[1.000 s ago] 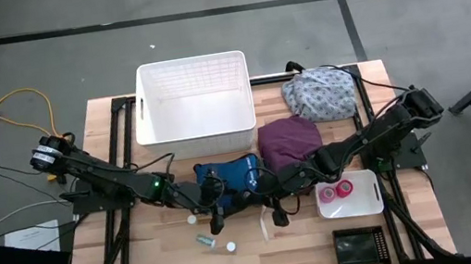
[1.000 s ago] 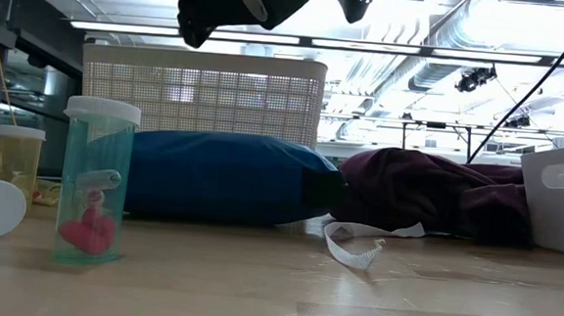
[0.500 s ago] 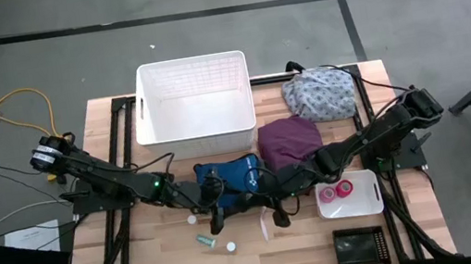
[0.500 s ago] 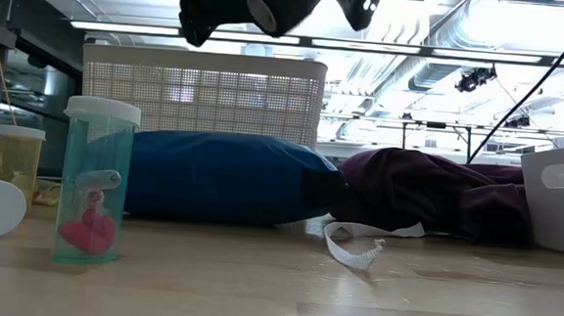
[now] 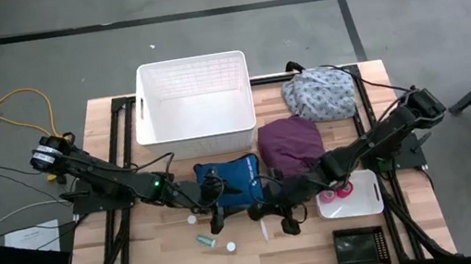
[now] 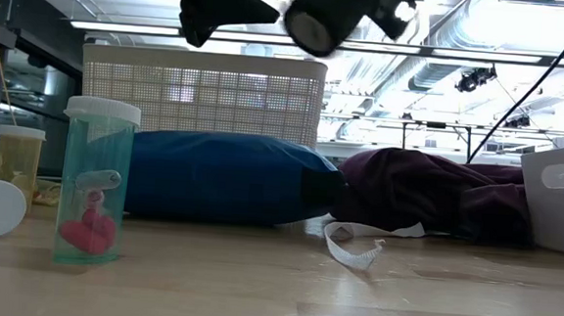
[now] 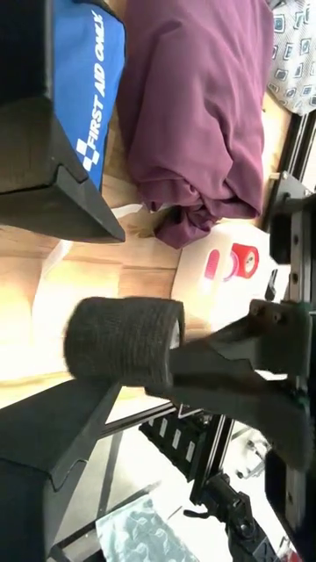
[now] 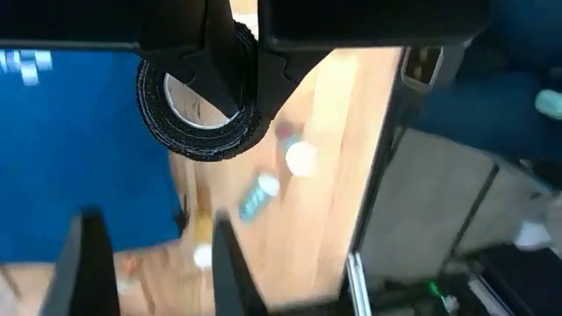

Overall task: Pick & Place Medicine items
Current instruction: Put the black bandage into the white bin

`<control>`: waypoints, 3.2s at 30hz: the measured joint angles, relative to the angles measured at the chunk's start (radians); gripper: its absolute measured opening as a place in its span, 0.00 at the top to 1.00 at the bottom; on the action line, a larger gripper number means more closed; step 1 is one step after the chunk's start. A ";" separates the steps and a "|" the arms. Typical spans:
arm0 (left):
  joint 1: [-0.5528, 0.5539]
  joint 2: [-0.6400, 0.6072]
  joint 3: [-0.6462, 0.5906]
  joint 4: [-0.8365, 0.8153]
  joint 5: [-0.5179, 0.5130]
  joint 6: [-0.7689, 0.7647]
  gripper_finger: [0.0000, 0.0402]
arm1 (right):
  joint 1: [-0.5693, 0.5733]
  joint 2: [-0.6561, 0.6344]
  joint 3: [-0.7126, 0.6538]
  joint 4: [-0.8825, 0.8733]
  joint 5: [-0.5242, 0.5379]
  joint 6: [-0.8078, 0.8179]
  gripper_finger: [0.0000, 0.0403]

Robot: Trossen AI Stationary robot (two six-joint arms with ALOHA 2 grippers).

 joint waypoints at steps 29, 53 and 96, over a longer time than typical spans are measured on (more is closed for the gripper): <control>0.000 0.000 0.000 -0.005 -0.001 0.002 0.38 | 0.471 -0.227 0.000 -0.856 0.265 1.009 0.98; 0.000 0.000 0.000 -0.008 -0.001 0.007 0.38 | 0.632 -0.158 -0.151 -0.908 0.256 1.446 0.98; -0.001 0.000 0.000 -0.008 -0.001 0.026 0.38 | 0.629 -0.140 -0.308 -0.717 0.218 1.468 0.77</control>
